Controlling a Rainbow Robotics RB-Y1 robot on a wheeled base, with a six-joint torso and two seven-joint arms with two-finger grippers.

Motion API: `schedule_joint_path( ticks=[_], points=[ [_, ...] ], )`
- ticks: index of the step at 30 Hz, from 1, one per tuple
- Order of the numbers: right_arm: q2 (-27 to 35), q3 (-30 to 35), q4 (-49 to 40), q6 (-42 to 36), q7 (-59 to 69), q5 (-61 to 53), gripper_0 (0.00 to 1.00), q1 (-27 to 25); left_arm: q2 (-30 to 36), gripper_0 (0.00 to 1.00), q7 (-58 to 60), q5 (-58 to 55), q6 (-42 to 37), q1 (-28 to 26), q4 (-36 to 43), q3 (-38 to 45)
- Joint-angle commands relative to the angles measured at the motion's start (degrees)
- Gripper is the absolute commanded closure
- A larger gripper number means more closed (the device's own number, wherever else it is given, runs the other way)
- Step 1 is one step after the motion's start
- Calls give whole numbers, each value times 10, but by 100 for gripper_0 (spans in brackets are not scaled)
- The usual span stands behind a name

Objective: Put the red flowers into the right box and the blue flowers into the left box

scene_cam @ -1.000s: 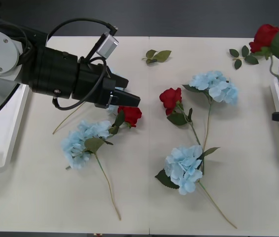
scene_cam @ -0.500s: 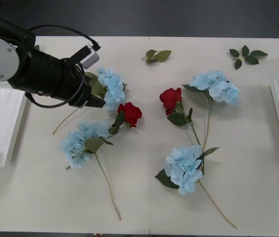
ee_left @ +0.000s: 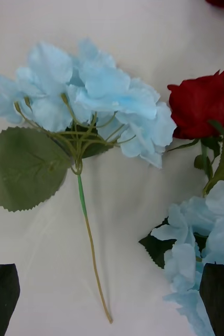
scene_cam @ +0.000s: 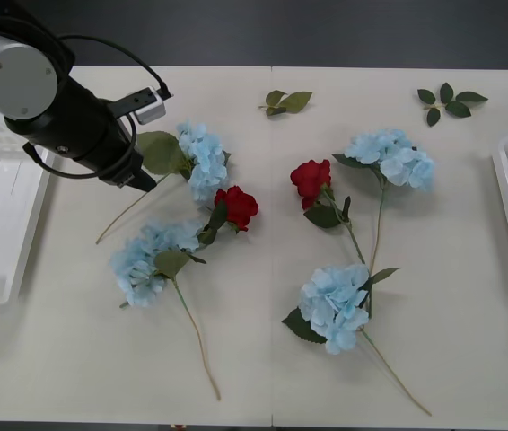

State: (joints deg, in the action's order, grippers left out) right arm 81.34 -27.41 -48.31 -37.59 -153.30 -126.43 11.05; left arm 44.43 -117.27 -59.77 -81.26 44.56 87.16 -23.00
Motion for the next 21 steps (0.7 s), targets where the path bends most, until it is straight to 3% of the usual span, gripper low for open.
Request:
schedule_joint_path(
  ticks=[1, 11, 14, 16, 21],
  points=[
    [-21, 3, 15, 18, -17, 19, 100, 12, 19, 0, 17, 11, 20, 39, -53, -36],
    [-44, 3, 30, 55, -17, 69, 98, 13, 15, 0, 22, 11, 101, 80, -166, -140],
    [-44, 3, 37, 59, -17, 83, 72, 12, -3, 0, 23, 11, 110, 89, -197, -151],
    [-47, 3, 45, 59, -17, 83, 50, 12, -23, 0, 26, 11, 111, 96, -223, -151],
    [-47, 3, 44, 61, -17, 83, 25, 12, -56, 0, 28, 20, 127, 104, -261, -151]
  ],
)
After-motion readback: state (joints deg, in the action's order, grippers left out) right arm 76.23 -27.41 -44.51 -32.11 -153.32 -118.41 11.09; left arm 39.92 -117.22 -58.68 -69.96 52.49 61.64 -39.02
